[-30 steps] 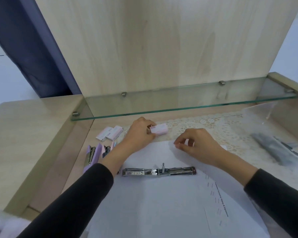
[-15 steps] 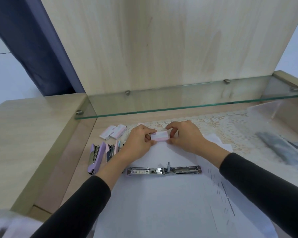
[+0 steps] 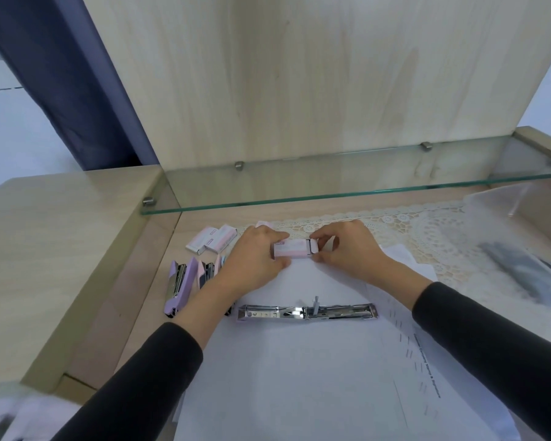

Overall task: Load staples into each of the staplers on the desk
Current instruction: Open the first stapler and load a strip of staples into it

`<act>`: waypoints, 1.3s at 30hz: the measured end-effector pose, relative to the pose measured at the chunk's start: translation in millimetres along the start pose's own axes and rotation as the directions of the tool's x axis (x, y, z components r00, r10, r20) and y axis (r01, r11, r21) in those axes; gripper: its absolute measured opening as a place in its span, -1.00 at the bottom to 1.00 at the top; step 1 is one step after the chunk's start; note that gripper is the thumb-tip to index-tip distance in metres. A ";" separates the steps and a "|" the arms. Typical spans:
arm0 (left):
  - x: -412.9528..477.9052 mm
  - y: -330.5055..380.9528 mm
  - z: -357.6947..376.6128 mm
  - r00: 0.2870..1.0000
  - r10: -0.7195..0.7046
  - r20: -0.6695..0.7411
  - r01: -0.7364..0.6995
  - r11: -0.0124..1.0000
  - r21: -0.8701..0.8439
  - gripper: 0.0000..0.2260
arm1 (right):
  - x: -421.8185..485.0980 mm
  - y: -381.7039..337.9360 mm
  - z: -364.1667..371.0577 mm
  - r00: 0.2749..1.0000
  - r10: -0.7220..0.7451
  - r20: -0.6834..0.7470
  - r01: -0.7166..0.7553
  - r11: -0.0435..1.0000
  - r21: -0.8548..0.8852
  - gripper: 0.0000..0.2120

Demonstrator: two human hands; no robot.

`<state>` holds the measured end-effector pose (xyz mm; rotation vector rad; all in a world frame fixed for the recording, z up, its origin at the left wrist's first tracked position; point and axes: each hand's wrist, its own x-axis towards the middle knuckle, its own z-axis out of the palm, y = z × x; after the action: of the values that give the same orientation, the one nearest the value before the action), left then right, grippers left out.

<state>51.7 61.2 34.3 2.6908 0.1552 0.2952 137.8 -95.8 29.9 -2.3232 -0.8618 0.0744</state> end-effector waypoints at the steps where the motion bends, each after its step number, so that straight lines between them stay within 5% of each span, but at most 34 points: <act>1: 1.0 0.7 1.4 1.000 0.015 -0.011 -0.015 0.999 0.036 -0.63 | 0.2 0.3 0.3 1.000 -0.005 -0.001 0.005 1.000 0.001 -0.72; 9: 4.3 4.2 12.5 0.996 0.065 -0.067 -0.060 0.996 0.065 -0.73 | -3.4 2.9 5.3 0.988 -0.151 -0.043 0.150 0.988 -0.039 -0.81; 23: 1.9 0.6 12.2 0.993 0.069 -0.097 -0.068 0.998 0.016 -0.68 | -0.6 12.9 5.7 0.983 -0.162 -0.083 0.159 0.987 -0.036 -0.95; 39: 0.3 -1.4 12.8 0.991 0.099 -0.095 -0.096 0.995 0.035 -0.68 | 5.1 1.6 3.1 0.996 0.089 -0.022 -0.083 0.978 0.191 -0.89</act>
<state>54.8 57.4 22.3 2.7200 0.0577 0.4565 141.9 -91.9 27.3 -2.1760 -0.7070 0.1518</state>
